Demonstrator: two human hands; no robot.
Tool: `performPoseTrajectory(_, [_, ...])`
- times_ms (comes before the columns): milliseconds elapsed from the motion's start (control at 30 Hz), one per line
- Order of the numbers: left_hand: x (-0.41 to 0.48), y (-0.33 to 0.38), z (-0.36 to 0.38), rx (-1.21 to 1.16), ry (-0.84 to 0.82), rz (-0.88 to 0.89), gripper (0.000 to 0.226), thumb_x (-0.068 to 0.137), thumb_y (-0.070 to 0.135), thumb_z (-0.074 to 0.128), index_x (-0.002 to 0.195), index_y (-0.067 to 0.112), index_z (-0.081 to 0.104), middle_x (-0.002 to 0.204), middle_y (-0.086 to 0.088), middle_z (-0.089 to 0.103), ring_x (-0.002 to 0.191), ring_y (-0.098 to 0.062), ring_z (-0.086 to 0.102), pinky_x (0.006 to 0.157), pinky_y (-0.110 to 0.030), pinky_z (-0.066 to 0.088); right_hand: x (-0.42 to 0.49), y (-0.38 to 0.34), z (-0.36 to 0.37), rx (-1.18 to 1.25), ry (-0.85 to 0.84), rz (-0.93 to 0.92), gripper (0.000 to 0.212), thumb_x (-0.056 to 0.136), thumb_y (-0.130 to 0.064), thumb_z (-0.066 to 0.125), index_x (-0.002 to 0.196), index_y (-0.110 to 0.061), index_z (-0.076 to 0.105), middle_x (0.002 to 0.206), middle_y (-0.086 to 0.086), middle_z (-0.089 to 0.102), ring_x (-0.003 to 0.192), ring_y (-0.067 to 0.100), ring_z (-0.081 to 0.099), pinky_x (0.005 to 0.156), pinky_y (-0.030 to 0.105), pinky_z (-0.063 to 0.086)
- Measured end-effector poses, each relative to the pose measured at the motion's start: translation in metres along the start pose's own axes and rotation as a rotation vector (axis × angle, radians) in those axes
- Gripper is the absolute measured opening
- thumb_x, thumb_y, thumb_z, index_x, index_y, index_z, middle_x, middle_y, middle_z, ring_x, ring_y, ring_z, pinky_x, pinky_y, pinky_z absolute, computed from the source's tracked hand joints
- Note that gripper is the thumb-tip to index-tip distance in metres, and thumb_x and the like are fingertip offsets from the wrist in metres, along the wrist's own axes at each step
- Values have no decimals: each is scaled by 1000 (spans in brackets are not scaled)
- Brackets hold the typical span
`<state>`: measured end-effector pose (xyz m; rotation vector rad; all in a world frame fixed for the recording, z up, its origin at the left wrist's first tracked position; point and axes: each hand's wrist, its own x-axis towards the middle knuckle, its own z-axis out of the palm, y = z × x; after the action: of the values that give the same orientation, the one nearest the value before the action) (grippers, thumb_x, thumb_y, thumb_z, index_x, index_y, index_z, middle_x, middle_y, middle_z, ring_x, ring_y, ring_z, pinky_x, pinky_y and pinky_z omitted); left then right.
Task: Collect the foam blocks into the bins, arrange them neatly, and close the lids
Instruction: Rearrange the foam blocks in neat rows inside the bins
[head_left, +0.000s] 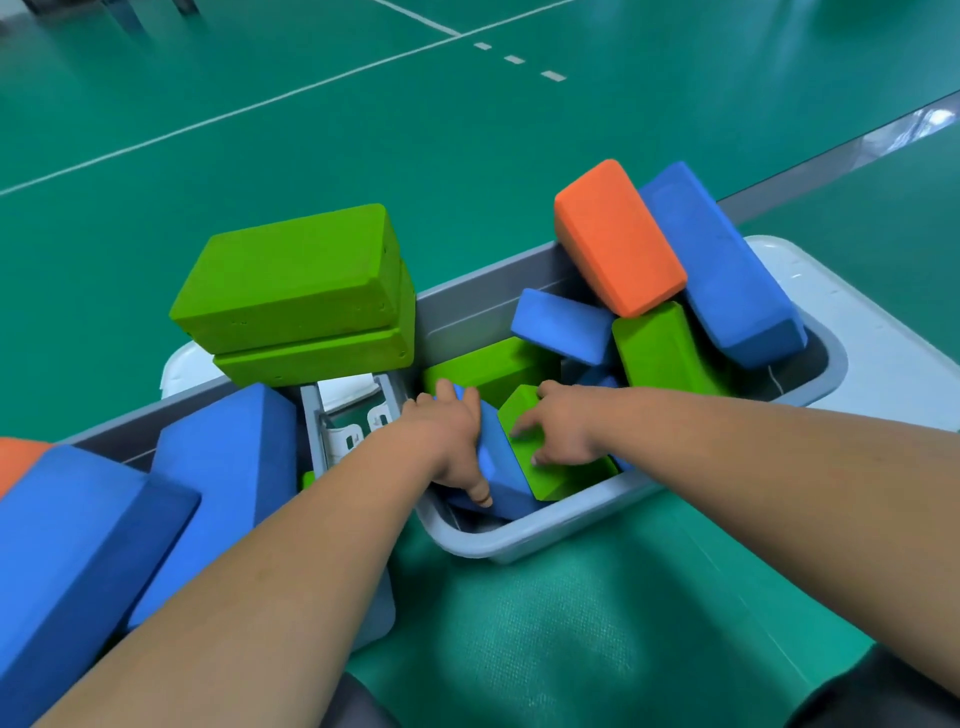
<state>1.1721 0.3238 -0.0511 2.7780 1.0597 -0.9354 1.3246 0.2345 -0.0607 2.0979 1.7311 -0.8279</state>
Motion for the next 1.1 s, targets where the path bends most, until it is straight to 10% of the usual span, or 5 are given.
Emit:
performPoseTrajectory(233, [-5,-6,-12,-42,55,69,118,53,72,83,148,20,35,137,-14,33,125,-39,35,96,-52,51,-4,-14,-12,-205,15,61,42,101,-44,50,139,-61,52,159,-6,42,143,28,45,110,46,41])
performPoseTrajectory(467, [-4,-2,-8,-25,-68,184,141,62,85,76,167,32,-2,163,-9,17,146,-41,19,117,-57,35,6,-15,-23,-200,-39,100,40,102,-47,46,139,-47,62,149,-14,56,139,22,51,112,44,45])
performPoseTrajectory(733, [-22,-6,-1,21,-71,121,159,63,85,76,161,5,-20,173,-11,-13,159,-35,-1,128,-47,19,12,-22,-31,-230,-131,1,42,106,-44,48,144,-33,61,152,-6,55,138,23,52,109,34,41])
performPoseTrajectory(1100, [-20,1,7,105,-45,88,165,58,90,74,161,0,-18,171,-13,4,151,-39,22,122,-47,29,31,-17,-25,-81,18,10,33,102,-38,57,129,-24,71,131,1,68,118,25,62,95,32,47])
